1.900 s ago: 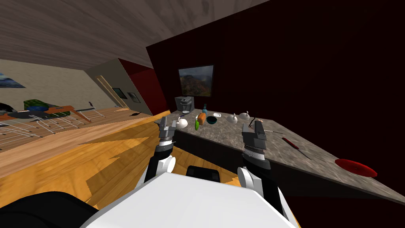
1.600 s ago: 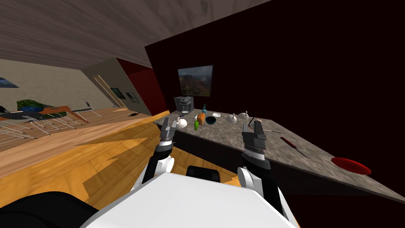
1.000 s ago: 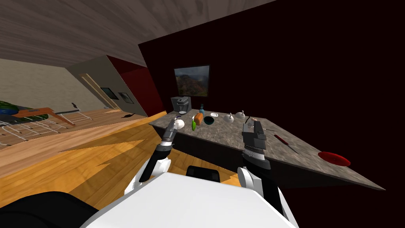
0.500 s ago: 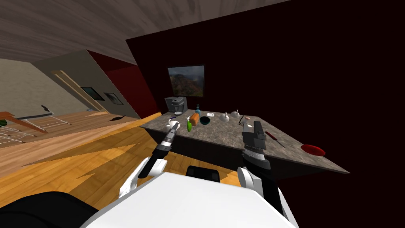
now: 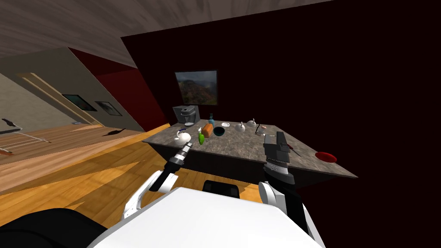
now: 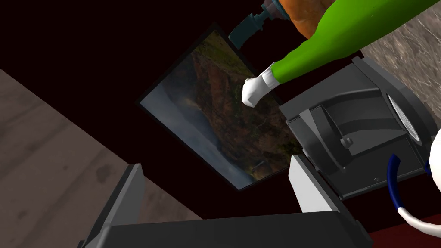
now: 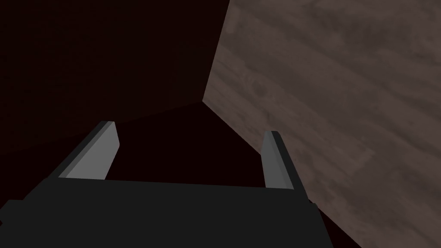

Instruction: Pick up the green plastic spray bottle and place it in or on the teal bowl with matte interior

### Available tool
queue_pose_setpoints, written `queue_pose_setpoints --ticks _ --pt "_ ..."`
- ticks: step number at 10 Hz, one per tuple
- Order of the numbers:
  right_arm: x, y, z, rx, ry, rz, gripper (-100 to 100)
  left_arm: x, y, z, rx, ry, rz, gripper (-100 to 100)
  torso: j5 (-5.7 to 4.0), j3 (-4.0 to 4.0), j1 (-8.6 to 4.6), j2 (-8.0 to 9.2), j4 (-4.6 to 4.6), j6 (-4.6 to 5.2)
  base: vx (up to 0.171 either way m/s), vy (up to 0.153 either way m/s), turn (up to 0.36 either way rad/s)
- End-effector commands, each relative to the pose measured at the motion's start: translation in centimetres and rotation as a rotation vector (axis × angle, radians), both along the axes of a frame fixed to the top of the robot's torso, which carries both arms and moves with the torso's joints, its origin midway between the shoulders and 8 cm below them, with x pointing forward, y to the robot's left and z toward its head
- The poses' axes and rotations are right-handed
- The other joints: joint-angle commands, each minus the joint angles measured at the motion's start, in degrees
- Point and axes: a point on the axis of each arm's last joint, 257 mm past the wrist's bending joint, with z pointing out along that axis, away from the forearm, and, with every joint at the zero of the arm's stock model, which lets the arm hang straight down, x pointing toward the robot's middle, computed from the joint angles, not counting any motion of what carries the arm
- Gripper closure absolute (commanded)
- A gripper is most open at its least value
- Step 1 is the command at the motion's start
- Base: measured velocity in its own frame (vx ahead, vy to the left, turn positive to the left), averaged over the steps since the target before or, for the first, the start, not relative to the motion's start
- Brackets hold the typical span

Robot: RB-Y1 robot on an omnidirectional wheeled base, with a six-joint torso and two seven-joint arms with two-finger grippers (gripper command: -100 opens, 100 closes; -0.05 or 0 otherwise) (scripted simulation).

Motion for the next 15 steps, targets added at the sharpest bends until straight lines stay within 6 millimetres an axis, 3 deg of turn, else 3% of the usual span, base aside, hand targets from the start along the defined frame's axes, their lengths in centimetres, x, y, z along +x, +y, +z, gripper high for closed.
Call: queue_pose_setpoints --ticks 1,5,6,11,15 --pt "0.0 0.0 0.0 0.000 0.000 0.000 0 0.2 1.0 -1.6 0.070 0.050 0.017 -100 0.00 0.00 0.00 0.00 0.00 0.00 0.029 -0.041 -0.104" --pt "0.0 0.0 0.0 0.000 0.000 0.000 0 0.4 4.3 -5.1 0.255 0.166 0.058 -100 0.00 0.00 0.00 0.00 0.00 -0.01 0.030 -0.047 -0.112" --pt "0.0 0.0 0.0 0.000 0.000 0.000 0 0.4 4.3 -5.1 0.255 0.166 0.058 -100 0.00 -0.01 0.01 -0.01 0.00 0.00 0.015 -0.025 -0.032" --pt "0.0 0.0 0.0 0.000 0.000 0.000 0 0.4 9.5 -8.3 0.496 0.295 0.115 -100 0.01 0.02 0.02 0.03 0.01 -0.02 0.022 -0.038 -0.103" --pt "0.0 0.0 0.0 0.000 0.000 0.000 0 0.2 13.6 -9.4 0.663 0.371 0.158 -100 0.00 0.01 0.04 0.03 0.00 -0.02 0.030 -0.035 -0.089"
